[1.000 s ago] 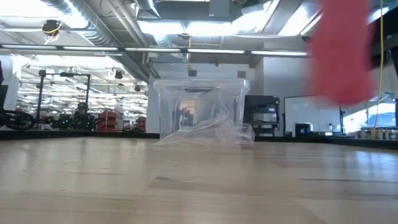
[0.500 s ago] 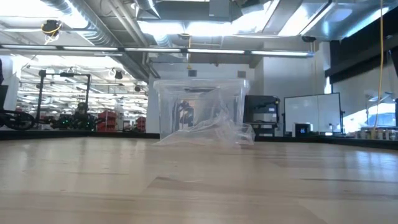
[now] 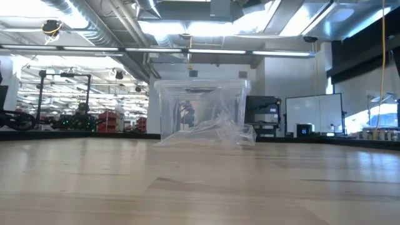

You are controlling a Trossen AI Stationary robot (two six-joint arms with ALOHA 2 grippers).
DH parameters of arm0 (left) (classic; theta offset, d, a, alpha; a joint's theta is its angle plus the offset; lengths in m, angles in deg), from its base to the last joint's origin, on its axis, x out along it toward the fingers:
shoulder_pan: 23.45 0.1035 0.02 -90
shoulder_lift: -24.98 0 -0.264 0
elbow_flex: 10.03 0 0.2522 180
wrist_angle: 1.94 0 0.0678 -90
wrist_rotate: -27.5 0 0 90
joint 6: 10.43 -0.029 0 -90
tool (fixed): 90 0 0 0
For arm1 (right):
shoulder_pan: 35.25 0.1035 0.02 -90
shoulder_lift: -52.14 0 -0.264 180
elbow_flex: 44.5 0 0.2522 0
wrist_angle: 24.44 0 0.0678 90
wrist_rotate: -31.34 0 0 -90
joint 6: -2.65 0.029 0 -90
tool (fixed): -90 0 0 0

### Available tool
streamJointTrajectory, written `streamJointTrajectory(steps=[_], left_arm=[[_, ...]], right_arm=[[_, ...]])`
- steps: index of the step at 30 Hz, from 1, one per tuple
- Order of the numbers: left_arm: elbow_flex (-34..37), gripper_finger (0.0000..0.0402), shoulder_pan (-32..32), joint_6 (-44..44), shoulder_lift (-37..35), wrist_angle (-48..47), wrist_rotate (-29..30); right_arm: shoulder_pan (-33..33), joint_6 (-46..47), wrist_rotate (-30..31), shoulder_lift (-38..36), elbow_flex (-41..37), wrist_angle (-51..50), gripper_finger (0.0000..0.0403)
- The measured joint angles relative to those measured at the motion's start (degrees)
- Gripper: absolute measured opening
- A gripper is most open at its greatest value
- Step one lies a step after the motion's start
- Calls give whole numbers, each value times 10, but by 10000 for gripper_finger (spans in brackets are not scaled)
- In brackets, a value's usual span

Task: Roll bandage
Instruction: Roll the red bandage

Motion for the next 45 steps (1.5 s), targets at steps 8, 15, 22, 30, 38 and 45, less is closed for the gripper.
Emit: streamJointTrajectory(steps=[8, 15, 22, 30, 38, 45], left_arm=[[0, 6, -48, -19, 30, 22, 2], [0, 3, -74, -13, 38, 35, 8], [0, 5, -96, 7, 51, 58, 3], [1, 5, -100, 8, 87, 96, -2], [1, 7, -86, 107, 138, 108, -2], [1, 6, -68, 273, 180, 120, -10]], right_arm=[[-118, 81, -32, -39, 1, -52, 0], [-238, 205, -50, -56, -46, -158, 1], [-359, 354, -169, -85, -222, -167, 1], [-406, 525, -340, -69, -454, -25, 1], [-405, 691, -432, -34, -569, 7, 58], [-406, 738, -492, -34, -578, -38, 182]])
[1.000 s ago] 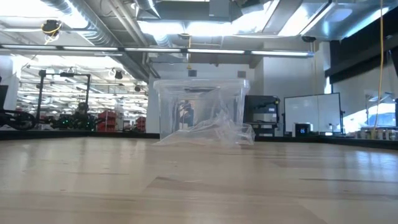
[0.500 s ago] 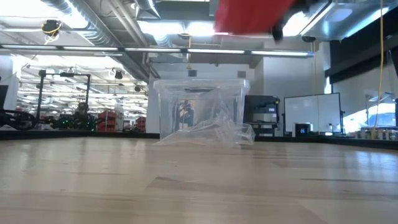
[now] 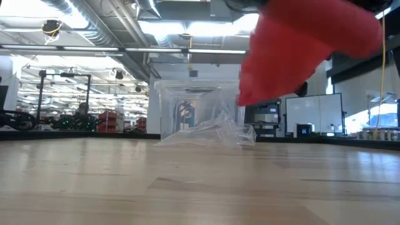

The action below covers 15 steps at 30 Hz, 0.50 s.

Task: Roll bandage
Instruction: Roll the red bandage

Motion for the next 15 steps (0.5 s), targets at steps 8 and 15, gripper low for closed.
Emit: streamJointTrajectory(steps=[8, 15], left_arm=[[0, 11, 8, 135, 46, 18, -19], [0, 12, 11, 163, 66, 35, -27]], right_arm=[[-8, 0, -10, -6, 58, -141, 275], [-20, 2, -32, -6, 132, -282, 300]])
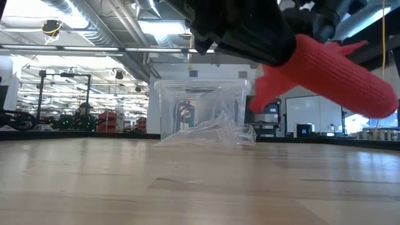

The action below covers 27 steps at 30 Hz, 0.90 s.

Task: Roll bandage
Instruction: Roll the red bandage

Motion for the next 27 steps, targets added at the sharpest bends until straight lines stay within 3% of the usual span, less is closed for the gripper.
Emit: streamJointTrajectory(steps=[4, 12, 16, 19, 23, 27], left_arm=[[0, 12, 2, -15, 0, 0, -9], [0, 13, 5, -28, -3, 0, -9], [0, 13, 5, -32, -3, 1, -9], [0, 13, 6, -51, -3, 9, -9], [0, 13, 9, -56, -3, 22, -9], [-2, 13, 9, -64, -12, 26, -9]], right_arm=[[-10, 27, -43, 1, 46, -22, 300], [-10, -15, -31, 2, 147, -154, 301], [-9, -49, -135, 1, 171, -237, 301], [-9, -62, -172, 0, 172, -230, 301], [-9, -93, -117, 5, 172, -226, 301], [20, -108, -154, -8, 172, -308, 301]])
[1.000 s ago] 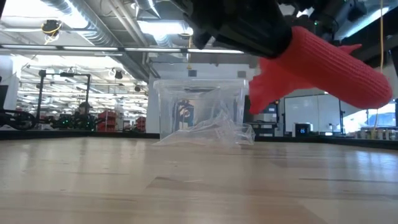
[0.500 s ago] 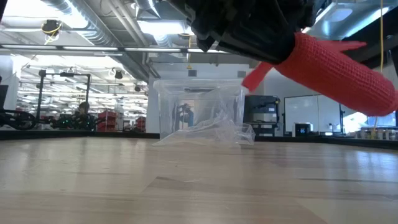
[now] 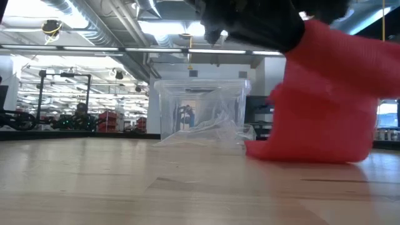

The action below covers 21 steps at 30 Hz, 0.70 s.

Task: Roll bandage
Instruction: Roll the red bandage

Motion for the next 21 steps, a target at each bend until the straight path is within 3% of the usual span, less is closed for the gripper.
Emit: streamJointTrajectory(steps=[3, 7, 14, 21], left_arm=[[-4, 13, -1, -38, -35, -1, -1], [-8, 13, 7, -109, -118, 3, 2], [-8, 13, 46, -195, -250, 2, 9], [-9, 13, 85, -226, -296, -1, 2]], right_arm=[[46, 3, 8, -24, 0, -60, 301], [119, 26, 93, -75, -16, -60, 301], [255, -7, 303, -207, -133, 188, 301], [286, -37, 328, -236, -230, 342, 301]])
